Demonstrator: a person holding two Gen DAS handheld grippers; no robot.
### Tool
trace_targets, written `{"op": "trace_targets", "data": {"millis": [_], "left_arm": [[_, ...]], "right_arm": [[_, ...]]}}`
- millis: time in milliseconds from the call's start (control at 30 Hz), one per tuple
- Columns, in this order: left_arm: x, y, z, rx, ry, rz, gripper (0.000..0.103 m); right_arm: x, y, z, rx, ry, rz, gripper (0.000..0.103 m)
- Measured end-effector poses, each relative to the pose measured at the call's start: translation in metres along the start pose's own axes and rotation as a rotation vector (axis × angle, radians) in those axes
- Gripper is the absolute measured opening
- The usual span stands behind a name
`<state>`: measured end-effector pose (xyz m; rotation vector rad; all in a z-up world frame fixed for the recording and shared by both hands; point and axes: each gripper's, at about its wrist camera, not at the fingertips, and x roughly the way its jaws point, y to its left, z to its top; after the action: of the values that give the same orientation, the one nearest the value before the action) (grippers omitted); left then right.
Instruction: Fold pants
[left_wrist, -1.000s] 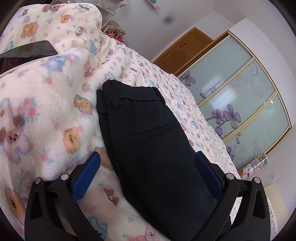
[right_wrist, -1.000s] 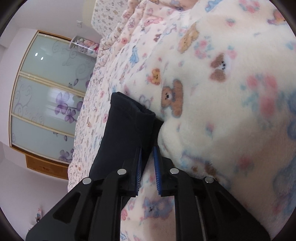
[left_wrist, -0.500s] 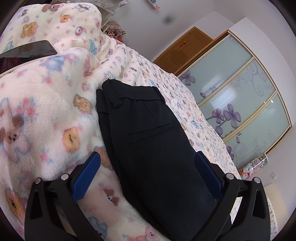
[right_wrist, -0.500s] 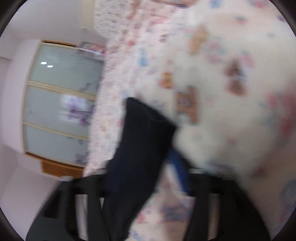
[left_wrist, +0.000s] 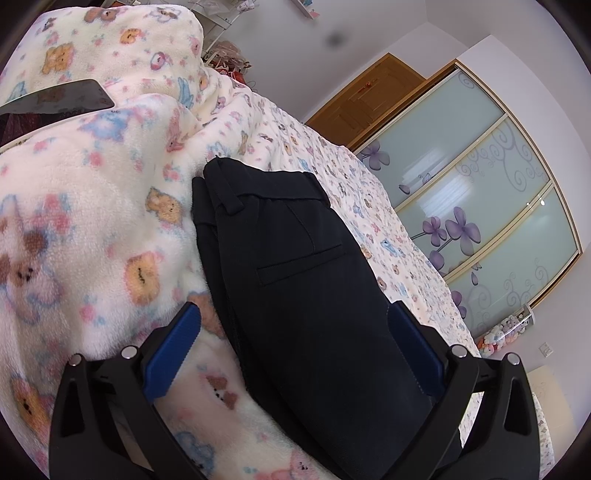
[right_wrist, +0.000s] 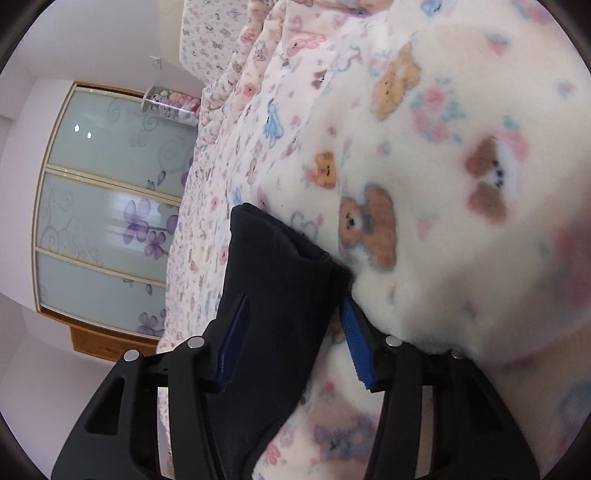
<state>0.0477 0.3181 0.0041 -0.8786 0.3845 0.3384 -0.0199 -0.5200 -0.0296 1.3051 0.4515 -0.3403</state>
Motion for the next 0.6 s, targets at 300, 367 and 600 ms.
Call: {"op": "trace_targets", "data": {"millis": [300,367,600], "left_arm": [[-0.001,0.0,0.0,-0.003,-0.001,-0.003,0.101],[-0.001,-0.001,-0.001,-0.006,0.0,-0.006,0.101],[-0.006,0.001,-0.001,-0.029,-0.01,-0.026,0.101]], "right_arm": [[-0.009,-0.004,-0.003,-0.087,-0.057,0.09,0.015],[-0.015,0.003,-0.007,-0.127,-0.076,0.095,0.014],[-0.033,0.084,-0.047,-0.403,-0.112,0.175,0.012]]}}
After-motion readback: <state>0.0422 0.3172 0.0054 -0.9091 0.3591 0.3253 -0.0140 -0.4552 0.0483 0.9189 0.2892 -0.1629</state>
